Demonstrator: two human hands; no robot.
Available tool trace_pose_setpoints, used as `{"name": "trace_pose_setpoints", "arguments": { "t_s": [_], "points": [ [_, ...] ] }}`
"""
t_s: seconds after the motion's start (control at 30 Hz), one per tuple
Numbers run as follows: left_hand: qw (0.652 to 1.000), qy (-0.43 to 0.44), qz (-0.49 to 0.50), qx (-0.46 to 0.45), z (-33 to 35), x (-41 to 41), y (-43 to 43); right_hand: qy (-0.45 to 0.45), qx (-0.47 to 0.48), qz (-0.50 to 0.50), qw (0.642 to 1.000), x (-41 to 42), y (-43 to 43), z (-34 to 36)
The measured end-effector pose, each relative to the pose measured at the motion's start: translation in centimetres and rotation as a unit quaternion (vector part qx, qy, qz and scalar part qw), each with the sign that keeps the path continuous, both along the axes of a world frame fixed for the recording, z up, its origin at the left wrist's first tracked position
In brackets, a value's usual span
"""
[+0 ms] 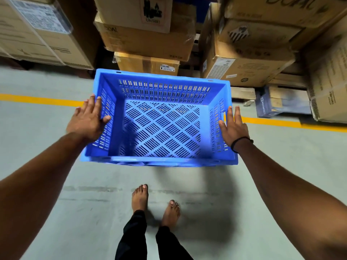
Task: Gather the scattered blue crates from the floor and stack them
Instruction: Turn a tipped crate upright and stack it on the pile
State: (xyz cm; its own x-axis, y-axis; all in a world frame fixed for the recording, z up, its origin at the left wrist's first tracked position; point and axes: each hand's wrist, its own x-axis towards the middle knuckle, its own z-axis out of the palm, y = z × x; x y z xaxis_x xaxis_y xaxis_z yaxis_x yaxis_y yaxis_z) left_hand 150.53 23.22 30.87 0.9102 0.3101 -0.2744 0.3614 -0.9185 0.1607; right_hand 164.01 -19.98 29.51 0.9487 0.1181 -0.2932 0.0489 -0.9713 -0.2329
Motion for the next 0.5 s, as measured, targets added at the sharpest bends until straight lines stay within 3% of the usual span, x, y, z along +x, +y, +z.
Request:
{"name": "trace_pose_setpoints", "arguments": {
  "t_s": [0.33,0.5],
  "points": [
    [0.995,-0.070,-0.010,-0.075,12.4,-6.6,-7.1,-0.056,0.128,0.126,0.982,-7.1,7.1,11.7],
    [0.992,-0.074,0.045,-0.095,17.6,-13.3,-7.4,-0.049,0.155,0.172,0.972,-10.5,10.0,17.3]
  ]
}}
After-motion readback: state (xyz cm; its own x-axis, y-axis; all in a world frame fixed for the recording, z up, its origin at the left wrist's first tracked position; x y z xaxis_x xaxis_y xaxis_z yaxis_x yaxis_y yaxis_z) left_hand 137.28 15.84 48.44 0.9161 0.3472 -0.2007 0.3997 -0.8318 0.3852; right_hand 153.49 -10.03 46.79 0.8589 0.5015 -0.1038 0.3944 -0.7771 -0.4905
